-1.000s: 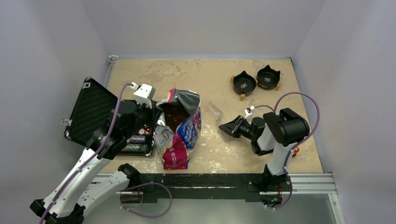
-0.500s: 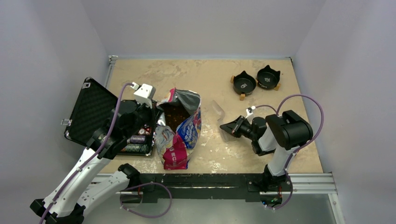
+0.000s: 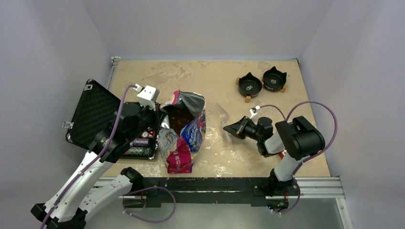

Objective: Serve the pet food

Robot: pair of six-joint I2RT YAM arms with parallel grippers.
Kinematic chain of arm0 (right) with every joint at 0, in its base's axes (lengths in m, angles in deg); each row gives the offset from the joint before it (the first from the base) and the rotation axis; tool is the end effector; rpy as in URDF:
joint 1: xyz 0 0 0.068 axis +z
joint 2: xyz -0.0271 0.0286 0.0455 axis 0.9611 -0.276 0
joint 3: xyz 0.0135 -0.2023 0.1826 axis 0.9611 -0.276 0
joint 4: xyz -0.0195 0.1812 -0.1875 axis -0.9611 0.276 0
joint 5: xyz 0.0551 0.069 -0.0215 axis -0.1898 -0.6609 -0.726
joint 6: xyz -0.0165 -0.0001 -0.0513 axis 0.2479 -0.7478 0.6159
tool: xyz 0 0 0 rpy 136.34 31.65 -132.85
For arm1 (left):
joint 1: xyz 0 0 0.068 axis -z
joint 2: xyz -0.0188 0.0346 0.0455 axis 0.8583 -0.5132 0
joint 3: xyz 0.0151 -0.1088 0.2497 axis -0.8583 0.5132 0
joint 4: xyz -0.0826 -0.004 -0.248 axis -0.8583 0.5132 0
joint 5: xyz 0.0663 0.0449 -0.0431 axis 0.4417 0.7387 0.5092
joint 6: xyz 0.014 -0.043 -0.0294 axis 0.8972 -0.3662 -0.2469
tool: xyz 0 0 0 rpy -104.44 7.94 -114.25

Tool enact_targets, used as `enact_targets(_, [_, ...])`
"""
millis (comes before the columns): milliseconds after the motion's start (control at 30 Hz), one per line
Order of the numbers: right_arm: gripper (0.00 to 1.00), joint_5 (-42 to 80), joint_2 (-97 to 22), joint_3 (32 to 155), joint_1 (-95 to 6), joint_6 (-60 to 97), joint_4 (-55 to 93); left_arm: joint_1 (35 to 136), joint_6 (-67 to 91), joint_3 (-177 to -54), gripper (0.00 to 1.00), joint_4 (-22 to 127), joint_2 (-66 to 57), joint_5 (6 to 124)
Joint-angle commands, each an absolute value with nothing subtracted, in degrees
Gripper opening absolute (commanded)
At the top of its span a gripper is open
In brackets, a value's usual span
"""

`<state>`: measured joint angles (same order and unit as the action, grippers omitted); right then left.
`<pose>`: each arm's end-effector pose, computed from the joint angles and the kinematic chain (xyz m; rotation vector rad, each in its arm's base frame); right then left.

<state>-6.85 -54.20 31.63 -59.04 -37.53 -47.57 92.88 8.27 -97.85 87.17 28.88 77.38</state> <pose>0.2258 0.0804 0.1043 0.4356 2.0761 1.4211 0.1292 -0.0833 0.3652 0.2658 1.9308 -0.5046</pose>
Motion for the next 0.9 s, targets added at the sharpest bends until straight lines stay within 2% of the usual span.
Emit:
enact_targets(0, [0.00,-9.5,-55.8,30.7,-55.7,-45.6,-59.0,92.2,9.2,-99.9,0.00,74.0,30.0,77.3])
enact_targets(167, [0.00,-8.1,-66.3,35.6,-48.2,-53.1,-71.8,92.2,9.3,-99.9,0.00,74.0,30.0,77.4])
enact_targets(300, [0.02,-6.0,-73.3,36.9,-47.0,-53.8,-75.2,92.2,9.3,-99.8,0.00,74.0,29.9,77.7])
enact_targets(567, [0.22,-0.5,-70.9,33.5,-48.3,-45.6,-64.5,92.2,9.2,-99.8,0.00,73.9,29.9,77.2])
enact_targets(867, [0.28,-1.9,-70.3,31.7,-50.9,-43.7,-65.9,92.2,9.1,-99.8,0.00,73.9,29.7,76.9])
